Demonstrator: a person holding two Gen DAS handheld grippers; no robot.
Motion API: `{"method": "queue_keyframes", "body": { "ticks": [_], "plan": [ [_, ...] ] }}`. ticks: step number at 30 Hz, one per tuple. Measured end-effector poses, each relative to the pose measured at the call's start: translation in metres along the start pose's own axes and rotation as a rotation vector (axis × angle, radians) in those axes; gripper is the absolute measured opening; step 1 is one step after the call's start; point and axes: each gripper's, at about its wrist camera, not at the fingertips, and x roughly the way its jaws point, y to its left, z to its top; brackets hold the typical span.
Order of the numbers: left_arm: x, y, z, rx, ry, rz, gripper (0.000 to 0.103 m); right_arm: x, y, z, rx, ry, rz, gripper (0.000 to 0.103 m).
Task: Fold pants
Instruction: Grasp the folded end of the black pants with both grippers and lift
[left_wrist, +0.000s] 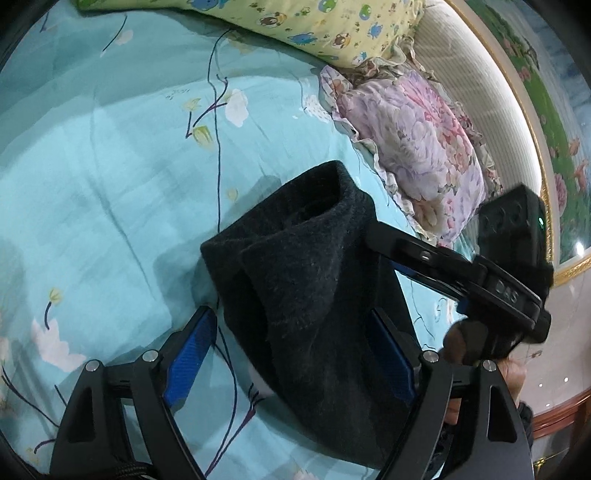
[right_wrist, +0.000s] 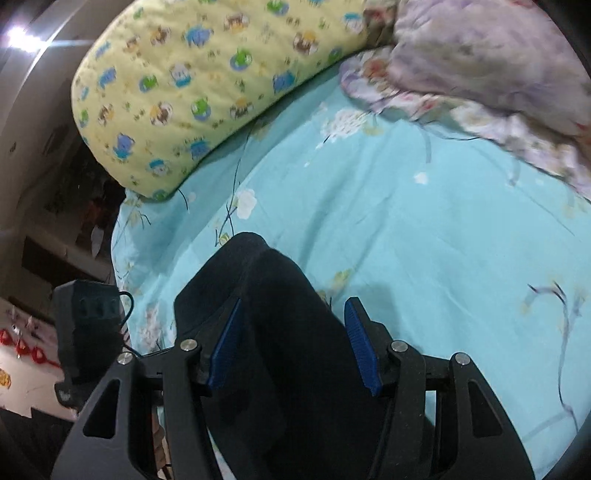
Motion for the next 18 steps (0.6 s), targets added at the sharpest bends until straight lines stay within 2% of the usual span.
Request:
{"method": "queue_keyframes", "body": {
  "ticks": [2,3,5,6,10,14,18],
  "plan": [
    [0.001,0.000,0.002,0.003,-0.010,-0.003,0.084,0.011,0.000,0.005,-0.007,0.034,0.020,0.056],
    [0.002,0.000,0.003,0.003,-0.016,-0.005,0.083,0.014,0.001,0.006,-0.011,0.042,0.025,0.046],
    [0.002,0.000,0.004,0.011,-0.034,-0.010,0.079,0.017,0.003,0.007,-0.022,0.050,0.022,0.037],
    [0.003,0.000,0.005,0.022,-0.046,-0.002,0.076,0.015,0.003,0.006,-0.026,0.045,0.024,0.029],
    [0.007,-0.005,0.008,0.062,-0.046,0.037,0.047,0.004,0.007,0.002,-0.025,0.006,0.041,0.024],
    [0.000,-0.012,0.008,0.066,-0.030,-0.012,0.039,-0.018,0.009,-0.003,-0.009,-0.036,0.065,0.023],
    [-0.018,-0.035,0.005,0.112,-0.048,-0.053,0.036,-0.048,0.010,-0.011,0.014,-0.090,0.100,0.023]
  ]
}}
